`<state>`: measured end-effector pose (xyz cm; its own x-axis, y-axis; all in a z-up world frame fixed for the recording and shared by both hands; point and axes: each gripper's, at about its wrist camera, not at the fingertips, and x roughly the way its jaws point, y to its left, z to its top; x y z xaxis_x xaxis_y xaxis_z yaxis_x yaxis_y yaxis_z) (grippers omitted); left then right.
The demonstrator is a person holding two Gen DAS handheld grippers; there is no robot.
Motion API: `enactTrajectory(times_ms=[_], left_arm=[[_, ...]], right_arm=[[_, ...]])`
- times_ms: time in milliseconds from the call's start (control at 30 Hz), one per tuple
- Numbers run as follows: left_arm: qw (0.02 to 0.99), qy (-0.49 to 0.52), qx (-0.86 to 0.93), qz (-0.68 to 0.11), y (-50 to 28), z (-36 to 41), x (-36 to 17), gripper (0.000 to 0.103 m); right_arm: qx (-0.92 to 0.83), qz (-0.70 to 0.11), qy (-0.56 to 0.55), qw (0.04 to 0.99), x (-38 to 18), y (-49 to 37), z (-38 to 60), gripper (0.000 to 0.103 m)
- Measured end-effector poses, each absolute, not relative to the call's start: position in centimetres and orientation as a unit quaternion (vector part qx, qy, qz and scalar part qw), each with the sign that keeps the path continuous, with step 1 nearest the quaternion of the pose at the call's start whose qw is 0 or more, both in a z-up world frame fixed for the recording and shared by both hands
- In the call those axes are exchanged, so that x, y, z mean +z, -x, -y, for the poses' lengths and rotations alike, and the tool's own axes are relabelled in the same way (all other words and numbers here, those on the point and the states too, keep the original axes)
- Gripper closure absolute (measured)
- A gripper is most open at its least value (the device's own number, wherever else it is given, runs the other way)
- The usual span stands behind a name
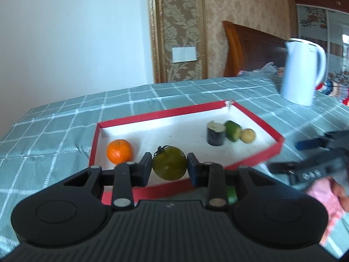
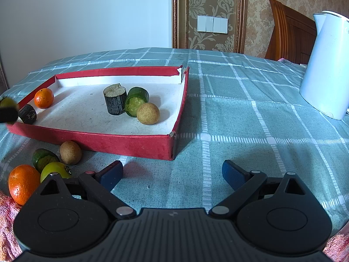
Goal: Organize fruits
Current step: 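Carry the green tomato into the tray beside the orange, then open the left tool and withdraw it from the tray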
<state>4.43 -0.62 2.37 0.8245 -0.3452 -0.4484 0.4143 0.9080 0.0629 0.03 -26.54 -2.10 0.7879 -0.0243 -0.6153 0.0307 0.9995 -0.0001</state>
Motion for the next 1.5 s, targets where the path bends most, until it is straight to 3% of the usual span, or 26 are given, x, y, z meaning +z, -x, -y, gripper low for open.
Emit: enactTrajectory(times_ms=[633, 1233, 1300, 1400, 1433, 1500], left_arm=[[0.95, -0.068, -0.157, -0.26, -11.1, 2.3, 0.3, 0.072], [0.951, -0.048, -0.137, -0.273, -12.2, 1.5, -0.4, 0.071], [0.951, -0.048, -0.138, -0.272, -12.2, 1.5, -0.4, 0.066], [0.954, -0.052, -0.136, -0.263, -11.7, 1.6, -0.2, 0.044], [0.956, -0.056, -0.132, -0.258, -11.4, 1.6, -0.2, 0.029], [0.961, -0.063, -0.114, -0.244, -10.8, 1.7, 0.0, 0.017]], right_arm=[[-0.018, -0.327, -0.006, 0.945, -2.3, -0.2, 26.5, 0.002], [-0.018, -0.327, -0.006, 0.945, -2.3, -0.2, 26.4, 0.002], [-0.018, -0.327, -0.006, 0.945, -2.3, -0.2, 26.4, 0.002], [-0.018, -0.327, -0.006, 0.945, -2.3, -0.3, 26.4, 0.002], [-0.018, -0.327, -0.006, 0.945, -2.3, -0.2, 26.4, 0.002], [-0.018, -0.327, -0.006, 0.945, -2.3, -0.3, 26.4, 0.002]])
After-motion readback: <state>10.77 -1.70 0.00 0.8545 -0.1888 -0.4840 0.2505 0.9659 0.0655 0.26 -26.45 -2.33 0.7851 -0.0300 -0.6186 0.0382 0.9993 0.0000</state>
